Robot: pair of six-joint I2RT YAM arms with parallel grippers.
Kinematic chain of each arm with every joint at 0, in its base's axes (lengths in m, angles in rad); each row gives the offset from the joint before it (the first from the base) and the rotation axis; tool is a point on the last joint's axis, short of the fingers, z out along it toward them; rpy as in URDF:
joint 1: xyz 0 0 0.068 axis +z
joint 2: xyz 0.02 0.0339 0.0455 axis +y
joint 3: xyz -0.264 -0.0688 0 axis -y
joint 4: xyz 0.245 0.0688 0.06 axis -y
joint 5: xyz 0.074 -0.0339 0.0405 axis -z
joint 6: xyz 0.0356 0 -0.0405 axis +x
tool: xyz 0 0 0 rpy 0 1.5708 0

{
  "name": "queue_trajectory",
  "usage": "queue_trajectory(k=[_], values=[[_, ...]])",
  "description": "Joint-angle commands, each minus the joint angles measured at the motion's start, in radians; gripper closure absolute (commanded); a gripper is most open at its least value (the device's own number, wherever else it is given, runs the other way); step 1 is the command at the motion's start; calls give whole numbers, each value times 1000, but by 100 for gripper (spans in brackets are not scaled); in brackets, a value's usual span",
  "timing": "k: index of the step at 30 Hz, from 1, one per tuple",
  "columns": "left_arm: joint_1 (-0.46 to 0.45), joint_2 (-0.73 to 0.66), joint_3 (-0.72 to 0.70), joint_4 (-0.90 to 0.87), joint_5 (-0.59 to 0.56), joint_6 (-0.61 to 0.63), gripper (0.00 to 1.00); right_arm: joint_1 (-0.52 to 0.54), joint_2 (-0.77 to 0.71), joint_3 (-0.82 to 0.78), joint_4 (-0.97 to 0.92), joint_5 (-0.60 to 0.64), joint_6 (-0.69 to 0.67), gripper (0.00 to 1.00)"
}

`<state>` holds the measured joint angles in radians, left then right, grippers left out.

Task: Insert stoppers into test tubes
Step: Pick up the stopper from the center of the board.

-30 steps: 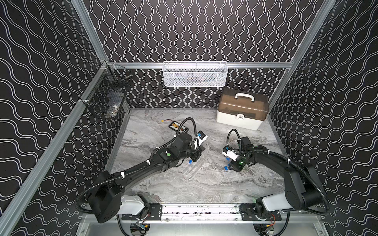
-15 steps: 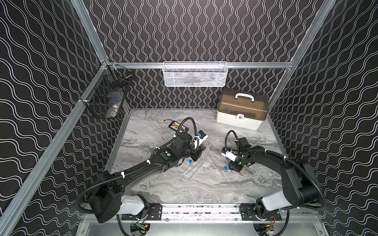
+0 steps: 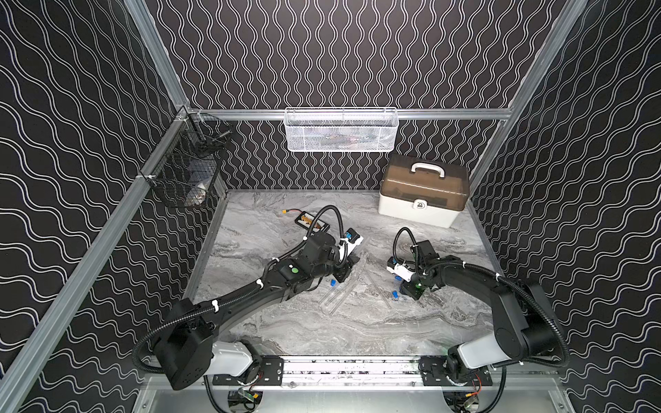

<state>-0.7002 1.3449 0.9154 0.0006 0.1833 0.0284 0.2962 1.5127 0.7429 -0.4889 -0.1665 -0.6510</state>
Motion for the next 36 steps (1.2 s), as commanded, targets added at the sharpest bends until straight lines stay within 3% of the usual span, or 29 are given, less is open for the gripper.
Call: queue_trajectory(k=[1,16,36], values=[[4,6,1,30,11,10,100,3,4,-16,-53,2,-25,77],[8,5,-3,35,14,8,100,3,-20,-28,-70,16,-41,72],[11,0,-9,34,16,8,100,3,-20,-41,-42,24,-41,80]])
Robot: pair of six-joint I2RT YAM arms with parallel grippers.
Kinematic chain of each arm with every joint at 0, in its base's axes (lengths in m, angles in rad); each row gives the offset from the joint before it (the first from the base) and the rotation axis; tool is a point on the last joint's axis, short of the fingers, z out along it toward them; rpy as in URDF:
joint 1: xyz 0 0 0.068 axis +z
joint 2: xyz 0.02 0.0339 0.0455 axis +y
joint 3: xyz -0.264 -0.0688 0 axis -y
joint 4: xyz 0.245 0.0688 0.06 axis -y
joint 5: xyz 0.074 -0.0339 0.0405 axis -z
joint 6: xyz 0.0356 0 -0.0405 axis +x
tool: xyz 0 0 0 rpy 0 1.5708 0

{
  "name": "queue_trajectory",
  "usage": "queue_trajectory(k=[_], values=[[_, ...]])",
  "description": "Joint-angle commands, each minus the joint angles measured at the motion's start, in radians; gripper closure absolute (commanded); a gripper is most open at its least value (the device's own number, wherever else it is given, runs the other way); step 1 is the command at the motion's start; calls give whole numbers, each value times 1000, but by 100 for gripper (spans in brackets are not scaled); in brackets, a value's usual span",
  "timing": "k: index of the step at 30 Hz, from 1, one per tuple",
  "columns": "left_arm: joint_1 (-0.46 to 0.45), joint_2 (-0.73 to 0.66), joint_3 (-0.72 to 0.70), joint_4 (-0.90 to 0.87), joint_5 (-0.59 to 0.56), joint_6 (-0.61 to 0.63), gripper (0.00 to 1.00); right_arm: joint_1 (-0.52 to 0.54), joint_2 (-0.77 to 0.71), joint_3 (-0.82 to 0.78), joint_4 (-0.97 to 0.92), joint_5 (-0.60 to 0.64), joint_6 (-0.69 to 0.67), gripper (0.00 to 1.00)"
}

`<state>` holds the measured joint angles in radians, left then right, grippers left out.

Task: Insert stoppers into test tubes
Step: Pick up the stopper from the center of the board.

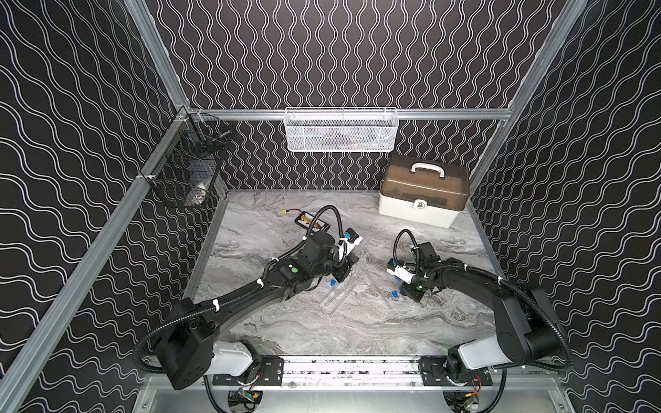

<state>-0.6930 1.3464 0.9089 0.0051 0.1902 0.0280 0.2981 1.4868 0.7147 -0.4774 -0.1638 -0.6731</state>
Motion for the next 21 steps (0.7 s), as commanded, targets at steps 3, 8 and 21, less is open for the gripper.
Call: queue_trajectory(k=[3,8,21], values=[[4,2,-1,30,9,9,100,1,1,-21,-50,21,-27,81],[4,12,5,22,11,25,100,1,-9,-23,-49,15,-28,84],[4,62,104,-241,-17,351,100,1,-144,137,-343,-19,-38,86]])
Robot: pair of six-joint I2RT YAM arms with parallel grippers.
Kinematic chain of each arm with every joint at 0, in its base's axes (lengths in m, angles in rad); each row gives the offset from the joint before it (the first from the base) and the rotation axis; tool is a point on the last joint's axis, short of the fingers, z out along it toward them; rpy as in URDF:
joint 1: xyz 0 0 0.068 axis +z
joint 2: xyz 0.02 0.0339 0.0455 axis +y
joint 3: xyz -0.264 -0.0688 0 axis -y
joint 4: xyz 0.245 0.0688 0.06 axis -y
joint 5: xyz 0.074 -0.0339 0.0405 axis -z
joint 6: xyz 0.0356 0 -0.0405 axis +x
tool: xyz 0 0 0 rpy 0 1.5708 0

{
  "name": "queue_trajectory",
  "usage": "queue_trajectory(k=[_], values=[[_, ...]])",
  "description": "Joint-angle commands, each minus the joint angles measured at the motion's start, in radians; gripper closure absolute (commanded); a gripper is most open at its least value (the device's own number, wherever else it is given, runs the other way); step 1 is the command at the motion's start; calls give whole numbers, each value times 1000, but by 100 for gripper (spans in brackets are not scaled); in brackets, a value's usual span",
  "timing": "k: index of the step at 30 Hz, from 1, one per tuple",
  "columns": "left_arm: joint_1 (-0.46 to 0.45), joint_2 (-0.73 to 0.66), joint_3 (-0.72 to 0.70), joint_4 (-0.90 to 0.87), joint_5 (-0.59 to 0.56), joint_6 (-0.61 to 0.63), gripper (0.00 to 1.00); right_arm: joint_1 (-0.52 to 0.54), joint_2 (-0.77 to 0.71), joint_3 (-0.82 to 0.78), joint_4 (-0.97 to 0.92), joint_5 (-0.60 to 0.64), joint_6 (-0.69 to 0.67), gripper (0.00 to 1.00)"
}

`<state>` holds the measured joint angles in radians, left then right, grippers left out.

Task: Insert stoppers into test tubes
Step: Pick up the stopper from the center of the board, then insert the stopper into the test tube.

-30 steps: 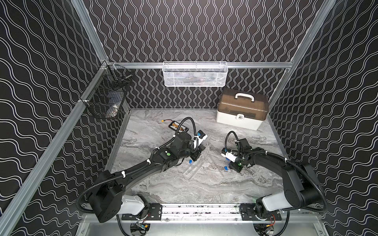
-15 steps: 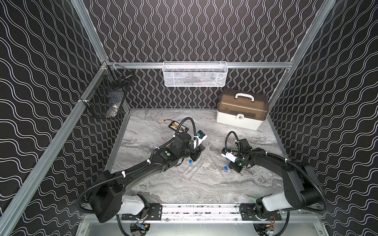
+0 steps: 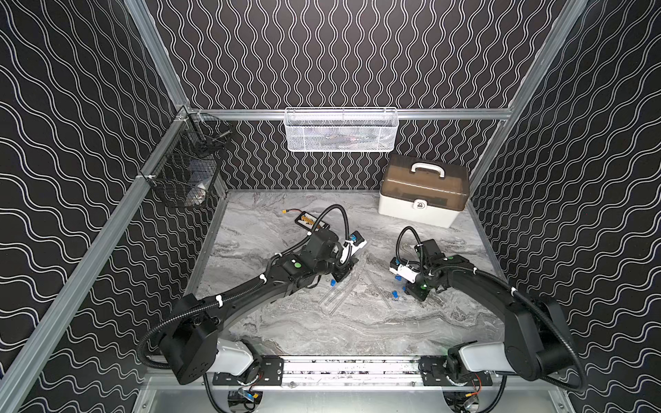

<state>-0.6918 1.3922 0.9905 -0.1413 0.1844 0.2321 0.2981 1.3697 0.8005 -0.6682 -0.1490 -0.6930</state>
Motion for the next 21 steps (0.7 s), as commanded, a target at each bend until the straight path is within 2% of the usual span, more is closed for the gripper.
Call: queue_trajectory(k=[1,6,10,15,21], values=[[3,23,33,-126,-13,183,100,2,-40,77,-186,-46,-13,86],[3,18,42,-212,-20,387,100,20,-66,243,-365,-121,1,85],[-1,16,48,-245,-39,517,100,85,-28,375,-481,-136,29,84],[-25,26,68,-260,-66,631,100,183,8,481,-489,-221,88,84],[-38,19,55,-221,-53,700,100,221,49,534,-452,-286,112,84]])
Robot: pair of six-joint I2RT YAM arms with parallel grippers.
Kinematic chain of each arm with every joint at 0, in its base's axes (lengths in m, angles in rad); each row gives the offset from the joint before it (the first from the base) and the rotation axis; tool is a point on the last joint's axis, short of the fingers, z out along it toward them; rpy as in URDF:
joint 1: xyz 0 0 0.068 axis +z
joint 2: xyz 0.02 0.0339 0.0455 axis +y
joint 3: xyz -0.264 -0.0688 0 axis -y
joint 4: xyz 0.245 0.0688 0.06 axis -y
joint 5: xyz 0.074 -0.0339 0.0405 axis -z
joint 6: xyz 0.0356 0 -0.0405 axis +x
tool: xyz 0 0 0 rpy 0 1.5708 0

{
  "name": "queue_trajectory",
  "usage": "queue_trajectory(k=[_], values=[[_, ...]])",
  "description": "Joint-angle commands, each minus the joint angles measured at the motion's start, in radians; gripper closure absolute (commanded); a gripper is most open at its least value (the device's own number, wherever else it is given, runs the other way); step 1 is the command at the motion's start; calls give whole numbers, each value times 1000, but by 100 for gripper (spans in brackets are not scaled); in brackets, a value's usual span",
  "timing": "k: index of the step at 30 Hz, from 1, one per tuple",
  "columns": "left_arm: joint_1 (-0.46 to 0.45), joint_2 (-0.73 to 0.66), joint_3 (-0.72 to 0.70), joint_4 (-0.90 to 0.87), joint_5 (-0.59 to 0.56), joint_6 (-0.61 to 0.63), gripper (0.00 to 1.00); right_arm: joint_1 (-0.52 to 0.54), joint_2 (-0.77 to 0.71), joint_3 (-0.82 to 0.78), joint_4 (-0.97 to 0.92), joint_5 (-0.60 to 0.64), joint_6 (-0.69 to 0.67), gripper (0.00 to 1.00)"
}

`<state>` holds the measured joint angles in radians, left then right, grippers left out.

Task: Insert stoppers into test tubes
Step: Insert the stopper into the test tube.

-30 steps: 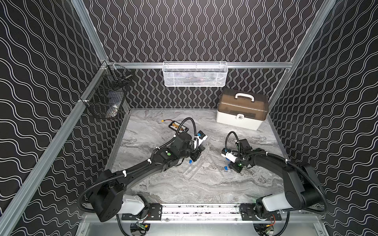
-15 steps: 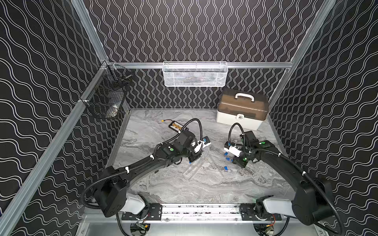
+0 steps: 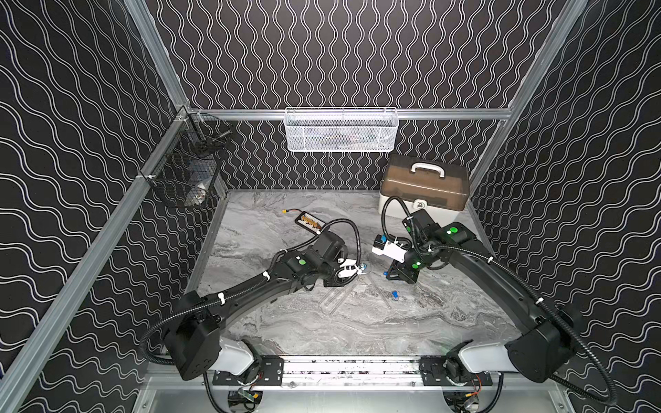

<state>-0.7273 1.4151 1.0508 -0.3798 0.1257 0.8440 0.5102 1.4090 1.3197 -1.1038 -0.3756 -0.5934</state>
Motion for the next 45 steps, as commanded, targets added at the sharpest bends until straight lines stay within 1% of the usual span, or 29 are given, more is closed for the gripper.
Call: queue_trajectory(k=[1,5,13,29,33,39,45], values=[[-3,-4,-6,20,9,96,100,14,14,20,-13,-64,11,84],[-7,-4,-10,27,21,112,100,24,30,38,-20,-88,1,83],[-6,-5,-14,38,31,120,100,35,57,54,7,-69,9,84],[-7,-21,-16,52,46,122,100,57,98,77,-8,-64,-4,84],[-27,-36,-11,46,26,183,100,64,118,94,-29,-53,-30,85],[-84,-56,-7,19,-15,311,100,70,149,138,-27,-58,-47,89],[-127,-85,-8,62,-2,329,100,71,153,163,19,-83,-39,91]])
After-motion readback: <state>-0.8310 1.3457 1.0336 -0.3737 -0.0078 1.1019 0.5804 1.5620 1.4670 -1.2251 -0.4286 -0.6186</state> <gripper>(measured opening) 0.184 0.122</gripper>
